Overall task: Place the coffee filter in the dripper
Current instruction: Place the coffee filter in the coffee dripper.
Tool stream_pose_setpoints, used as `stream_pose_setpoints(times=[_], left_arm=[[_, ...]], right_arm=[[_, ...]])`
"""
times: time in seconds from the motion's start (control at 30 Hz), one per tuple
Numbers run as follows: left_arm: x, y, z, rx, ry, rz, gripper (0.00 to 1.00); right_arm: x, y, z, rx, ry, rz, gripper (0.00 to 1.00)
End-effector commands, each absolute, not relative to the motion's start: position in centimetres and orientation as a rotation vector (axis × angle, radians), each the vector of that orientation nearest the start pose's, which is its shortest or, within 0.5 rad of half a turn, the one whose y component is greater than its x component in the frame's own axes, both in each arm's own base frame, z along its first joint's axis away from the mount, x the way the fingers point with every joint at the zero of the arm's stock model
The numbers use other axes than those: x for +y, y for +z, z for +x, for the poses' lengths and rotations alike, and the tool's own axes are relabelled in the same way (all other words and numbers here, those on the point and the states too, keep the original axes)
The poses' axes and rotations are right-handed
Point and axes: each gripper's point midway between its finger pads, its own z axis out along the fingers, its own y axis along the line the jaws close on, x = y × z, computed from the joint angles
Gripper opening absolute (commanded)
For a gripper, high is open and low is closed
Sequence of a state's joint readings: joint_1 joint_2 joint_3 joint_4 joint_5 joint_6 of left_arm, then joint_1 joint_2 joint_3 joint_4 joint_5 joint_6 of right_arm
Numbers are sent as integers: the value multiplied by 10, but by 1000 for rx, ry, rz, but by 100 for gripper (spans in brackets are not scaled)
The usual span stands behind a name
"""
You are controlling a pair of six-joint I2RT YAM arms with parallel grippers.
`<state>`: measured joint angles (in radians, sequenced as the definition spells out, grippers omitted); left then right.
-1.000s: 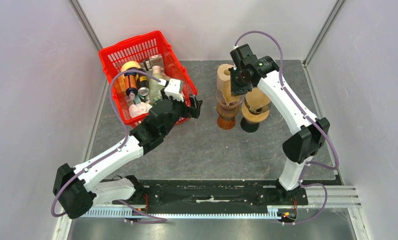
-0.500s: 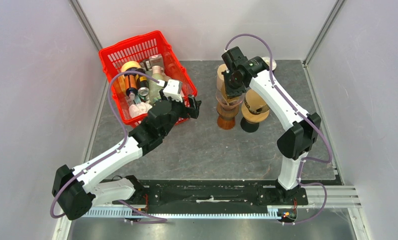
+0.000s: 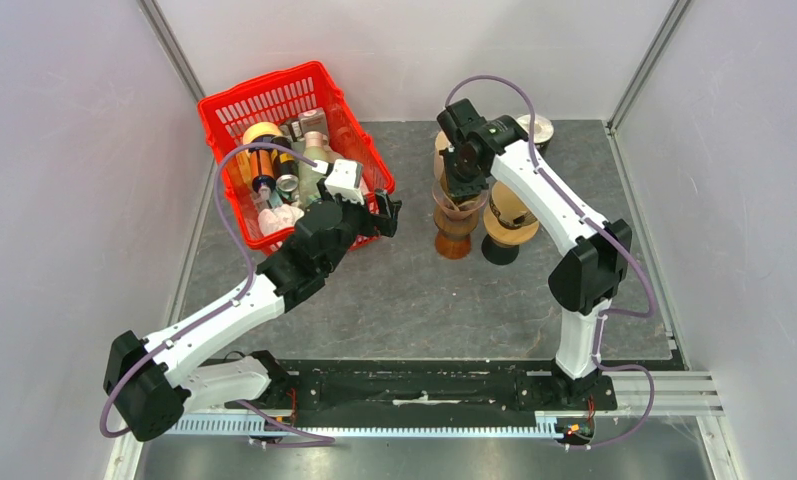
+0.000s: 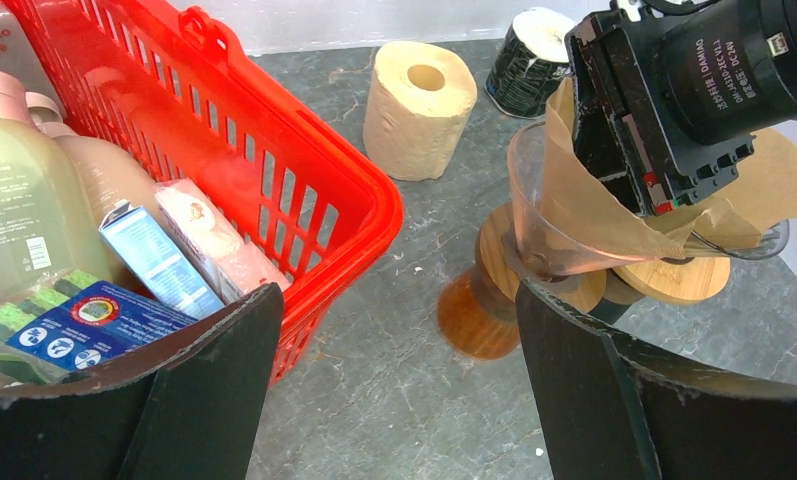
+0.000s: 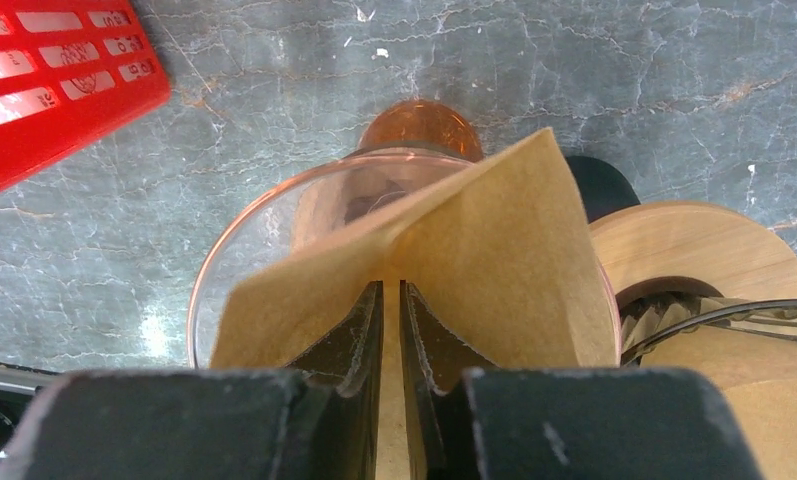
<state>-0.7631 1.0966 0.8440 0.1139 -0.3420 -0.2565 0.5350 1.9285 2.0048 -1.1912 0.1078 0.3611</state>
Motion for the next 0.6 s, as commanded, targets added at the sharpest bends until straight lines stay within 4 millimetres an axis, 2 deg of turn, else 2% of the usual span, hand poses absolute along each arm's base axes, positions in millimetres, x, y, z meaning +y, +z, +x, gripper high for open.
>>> stream_pose_setpoints(times=[0.0,0.57], left_arm=[[-224,276,315,1692,-442,153,93],[-222,275,314,1691,-431,152,94]], right_arm=[[213,193,368,2683,114,-222,17],[212,165,366,2729,88,-204,16]])
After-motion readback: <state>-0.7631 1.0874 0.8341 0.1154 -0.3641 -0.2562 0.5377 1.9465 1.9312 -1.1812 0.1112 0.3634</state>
